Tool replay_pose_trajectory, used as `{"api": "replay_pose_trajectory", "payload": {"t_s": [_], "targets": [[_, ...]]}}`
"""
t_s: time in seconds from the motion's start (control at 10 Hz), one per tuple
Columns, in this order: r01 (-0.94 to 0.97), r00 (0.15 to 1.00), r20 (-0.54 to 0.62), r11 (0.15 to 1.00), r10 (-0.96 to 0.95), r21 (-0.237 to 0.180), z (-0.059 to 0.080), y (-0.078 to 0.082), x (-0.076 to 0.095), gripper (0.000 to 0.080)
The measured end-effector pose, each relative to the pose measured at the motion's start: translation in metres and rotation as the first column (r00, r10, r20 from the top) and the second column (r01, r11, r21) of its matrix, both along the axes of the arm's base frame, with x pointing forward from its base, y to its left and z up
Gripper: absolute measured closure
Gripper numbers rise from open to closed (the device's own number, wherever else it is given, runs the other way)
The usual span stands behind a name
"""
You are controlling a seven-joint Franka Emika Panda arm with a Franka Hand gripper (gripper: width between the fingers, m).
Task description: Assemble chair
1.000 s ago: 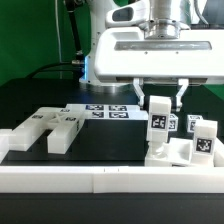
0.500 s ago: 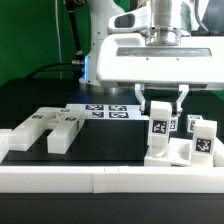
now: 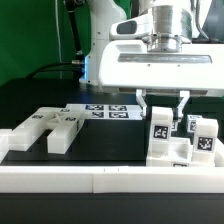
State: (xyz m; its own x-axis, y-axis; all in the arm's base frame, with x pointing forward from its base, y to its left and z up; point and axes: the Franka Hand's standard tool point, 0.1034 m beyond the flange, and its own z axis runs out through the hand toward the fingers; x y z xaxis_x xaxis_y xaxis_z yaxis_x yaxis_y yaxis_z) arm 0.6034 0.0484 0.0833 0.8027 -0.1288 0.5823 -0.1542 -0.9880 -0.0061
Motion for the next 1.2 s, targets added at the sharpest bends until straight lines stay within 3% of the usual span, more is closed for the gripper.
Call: {"api": "replay_pose_trajectory", "payload": {"t_s": [0.8, 0.9, 1.0, 1.1, 1.2], "targets": [[-0.004, 1.0, -0.023, 1.0, 0.004, -0.003, -0.0048, -0.0009, 0.0012, 0.0501], [-0.006, 1.0, -0.024, 1.0, 0.006, -0.005, -0.0049, -0.0009, 0.0011, 0.0275], [-0.007, 1.0, -0.028, 1.0, 0.007, -0.005, -0.0052, -0.0014, 0.0011, 0.0275], [-0.007, 0.999, -0.033, 1.0, 0.006, -0.004, -0.0036, -0.0025, 0.0027, 0.0176], [-0.008, 1.0, -0.03, 1.0, 0.008, -0.004, -0.0021, -0.0026, 0.0035, 0.0176]]}}
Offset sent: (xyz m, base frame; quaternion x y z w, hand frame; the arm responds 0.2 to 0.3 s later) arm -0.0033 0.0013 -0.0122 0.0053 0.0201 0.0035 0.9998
